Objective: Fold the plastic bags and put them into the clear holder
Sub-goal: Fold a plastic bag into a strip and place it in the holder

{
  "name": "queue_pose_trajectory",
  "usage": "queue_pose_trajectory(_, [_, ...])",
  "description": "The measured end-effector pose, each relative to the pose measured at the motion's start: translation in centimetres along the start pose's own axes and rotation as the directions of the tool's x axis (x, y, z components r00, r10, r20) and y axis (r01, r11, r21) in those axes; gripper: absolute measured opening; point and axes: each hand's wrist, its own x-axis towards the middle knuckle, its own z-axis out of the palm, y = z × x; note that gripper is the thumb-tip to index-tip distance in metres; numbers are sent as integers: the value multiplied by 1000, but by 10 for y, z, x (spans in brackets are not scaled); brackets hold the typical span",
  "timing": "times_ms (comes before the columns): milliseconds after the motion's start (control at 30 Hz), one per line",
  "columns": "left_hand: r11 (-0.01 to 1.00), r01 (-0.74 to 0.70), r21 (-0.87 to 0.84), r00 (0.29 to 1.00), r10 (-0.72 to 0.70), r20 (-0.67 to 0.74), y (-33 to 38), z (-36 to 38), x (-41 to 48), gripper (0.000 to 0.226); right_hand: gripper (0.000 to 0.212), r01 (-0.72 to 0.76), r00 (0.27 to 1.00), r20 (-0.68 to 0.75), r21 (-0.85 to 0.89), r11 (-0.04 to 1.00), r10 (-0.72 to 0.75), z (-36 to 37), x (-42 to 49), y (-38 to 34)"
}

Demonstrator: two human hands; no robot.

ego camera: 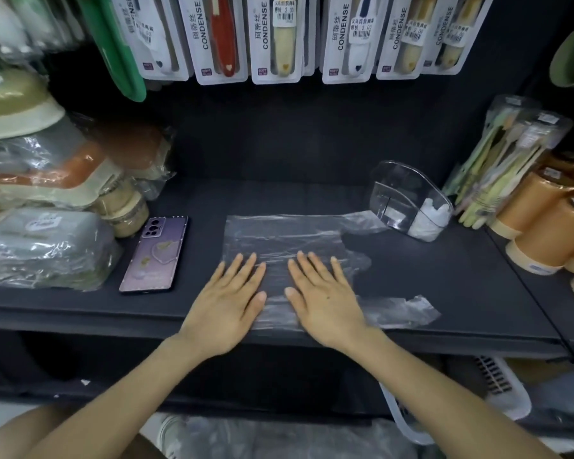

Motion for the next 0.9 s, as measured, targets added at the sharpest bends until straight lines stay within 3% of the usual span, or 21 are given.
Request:
queue_pose_trajectory(133, [998, 40, 48, 999, -41, 19, -3, 3, -3, 92, 104, -146, 989, 4, -65, 987, 146, -3, -24, 56])
queue_pose_trajectory(200, [997, 45, 60, 998, -48, 41, -1, 2, -2, 95, 105, -139, 989, -69, -72, 988, 134, -7, -35, 67])
queue_pose_trajectory(267, [998, 48, -38, 998, -46, 50, -4, 0, -1, 99, 87, -19, 980, -199, -26, 999, 13, -11, -44, 59])
queue_pose_trajectory(333, [948, 69, -311, 997, -78, -15, -8, -4, -3, 96, 72, 157, 959, -237, 0, 988, -153, -10, -51, 44])
queue_pose_trajectory(400, [823, 42, -566, 981, -142, -134, -11, -10, -9, 70, 62, 280, 921, -256, -83, 956, -292, -4, -56, 33])
queue_pose_trajectory(500, [755, -20, -655, 972, -138, -189, -13, -14, -25, 36, 27, 341, 846, -392, -125, 932, -362, 7, -63, 28])
queue_pose_trajectory(533, [754, -38, -656, 975, -116, -190, -11, -15, -31, 35, 17, 355, 818, -446, -104, 929, -363, 7, -66, 26])
queue_pose_trajectory(600, [708, -75, -702, 978, -85, -191, -8, -17, -42, 46, 21, 346, 803, -501, -49, 937, -323, 4, -74, 23])
queue_pose_trajectory(700, [531, -46, -846, 987, -106, -120, -6, -23, -53, 67, 27, 233, 888, -439, 180, 956, -134, -20, -81, 13])
queue_pose_trajectory(767, [424, -19, -905, 985, -147, -90, -7, -28, -55, 70, 22, 76, 973, -230, 442, 894, 31, -45, -75, 13])
queue_pose_trajectory(833, [384, -52, -922, 979, -162, -123, -10, -31, -53, 73, 22, 2, 997, -67, 599, 801, 48, -70, -63, 16])
queue_pose_trajectory(900, [358, -66, -932, 974, -179, -137, -11, -35, -48, 67, 27, -12, 1000, -4, 644, 765, 19, -91, -45, 20])
